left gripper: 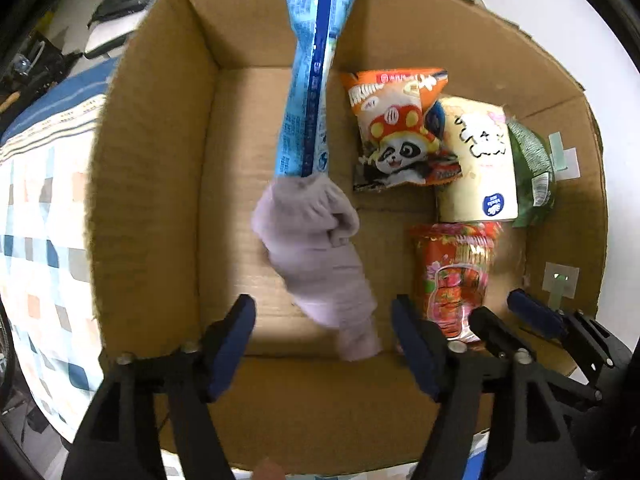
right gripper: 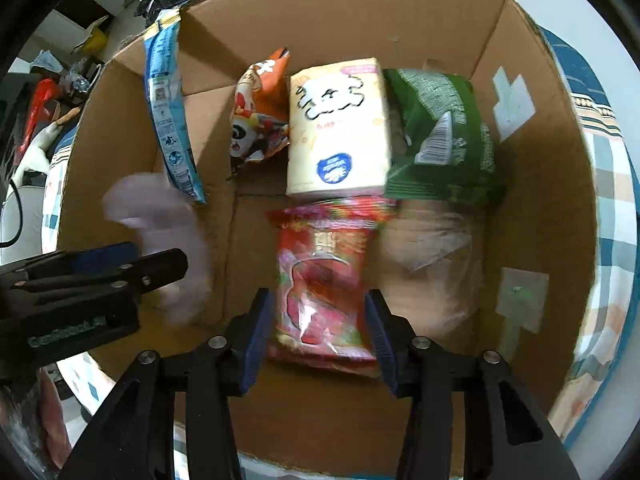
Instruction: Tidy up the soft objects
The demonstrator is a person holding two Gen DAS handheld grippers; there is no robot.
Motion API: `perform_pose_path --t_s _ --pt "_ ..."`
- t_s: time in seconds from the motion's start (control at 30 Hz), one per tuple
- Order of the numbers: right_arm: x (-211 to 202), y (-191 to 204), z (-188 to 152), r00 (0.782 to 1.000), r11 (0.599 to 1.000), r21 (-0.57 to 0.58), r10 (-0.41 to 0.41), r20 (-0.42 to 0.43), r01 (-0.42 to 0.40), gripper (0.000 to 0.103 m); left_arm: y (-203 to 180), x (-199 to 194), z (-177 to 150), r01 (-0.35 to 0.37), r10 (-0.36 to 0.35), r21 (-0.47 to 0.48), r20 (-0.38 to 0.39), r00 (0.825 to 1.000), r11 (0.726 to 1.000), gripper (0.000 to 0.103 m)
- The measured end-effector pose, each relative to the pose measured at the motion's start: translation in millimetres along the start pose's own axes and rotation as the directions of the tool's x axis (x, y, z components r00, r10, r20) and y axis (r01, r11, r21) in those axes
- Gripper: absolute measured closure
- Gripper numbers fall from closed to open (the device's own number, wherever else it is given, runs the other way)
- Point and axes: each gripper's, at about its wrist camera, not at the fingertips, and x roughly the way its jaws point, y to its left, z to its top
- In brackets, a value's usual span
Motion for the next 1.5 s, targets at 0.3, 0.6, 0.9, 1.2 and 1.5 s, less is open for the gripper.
perform_pose_path --t_s 0.3,0.6,0.9,1.2,1.5 --pt "-18 -2 -4 0.997 0.998 0.024 -0.051 0.053 0.05 0.041 -4 -31 -10 -0.087 0.083 0.034 0.104 0.991 0.996 0.004" --pt "-52 -14 -19 0.987 0.992 0.082 -0.101 0.123 0.091 0.0 -9 -69 -30 -0.101 0.1 -0.005 0.215 0.971 0.995 0.004" --pt "-123 -9 -54 0.964 0.993 0.079 -0.105 0.246 0.088 0.0 -22 -141 -82 -0.123 0.123 -0.021 0.351 0.928 0.992 0.004" --pt "-229 1 -122 0.904 0.995 0.069 -0.089 0.418 0.066 0.0 -30 -234 -160 -0.1 0.103 -0.033 0.501 0.859 0.994 0.004" --pt "-321 16 -189 0.842 0.997 0.037 -0.074 0.535 0.064 0.0 -41 -303 -231 -0.128 0.124 -0.036 0.6 0.79 0.991 0.004"
